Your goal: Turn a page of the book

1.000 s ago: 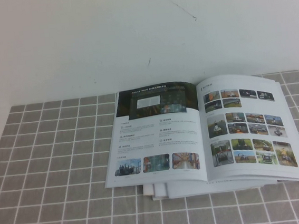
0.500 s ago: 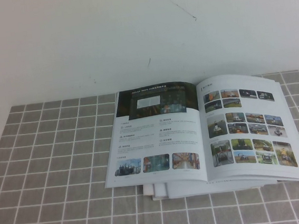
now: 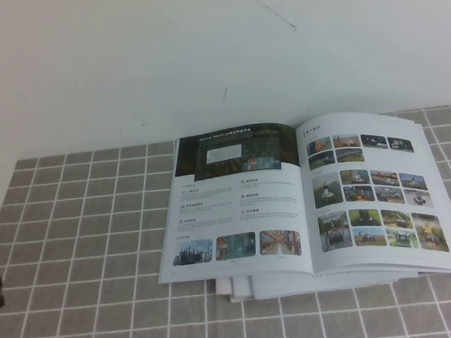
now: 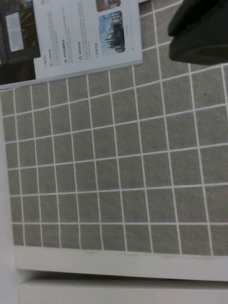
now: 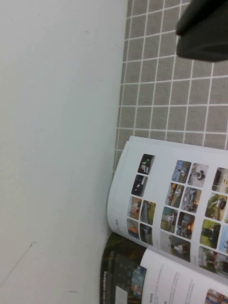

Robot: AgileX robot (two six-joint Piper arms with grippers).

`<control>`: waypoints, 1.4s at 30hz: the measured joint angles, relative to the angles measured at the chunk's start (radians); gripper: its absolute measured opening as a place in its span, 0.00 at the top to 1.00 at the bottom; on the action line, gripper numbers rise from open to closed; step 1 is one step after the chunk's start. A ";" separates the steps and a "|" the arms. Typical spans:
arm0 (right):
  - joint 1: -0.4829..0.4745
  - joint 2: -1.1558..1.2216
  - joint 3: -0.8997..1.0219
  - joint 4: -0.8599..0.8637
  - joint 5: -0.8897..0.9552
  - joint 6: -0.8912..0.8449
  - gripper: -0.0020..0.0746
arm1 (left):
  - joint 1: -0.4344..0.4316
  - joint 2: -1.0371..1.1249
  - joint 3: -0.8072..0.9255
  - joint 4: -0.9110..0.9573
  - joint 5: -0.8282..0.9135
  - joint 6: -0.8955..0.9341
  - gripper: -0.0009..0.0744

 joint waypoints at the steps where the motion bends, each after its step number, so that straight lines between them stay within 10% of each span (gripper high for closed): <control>1: 0.000 0.007 0.000 0.000 0.000 0.000 0.98 | 0.000 0.014 0.000 -0.017 -0.004 0.035 0.99; 30: -0.015 0.470 0.050 0.173 0.044 -0.076 0.98 | 0.000 0.773 -0.199 -0.909 -0.104 0.792 0.99; 42: -0.161 0.741 0.099 0.698 -0.107 -0.552 0.98 | 0.000 0.948 -0.300 -0.978 -0.102 0.843 0.99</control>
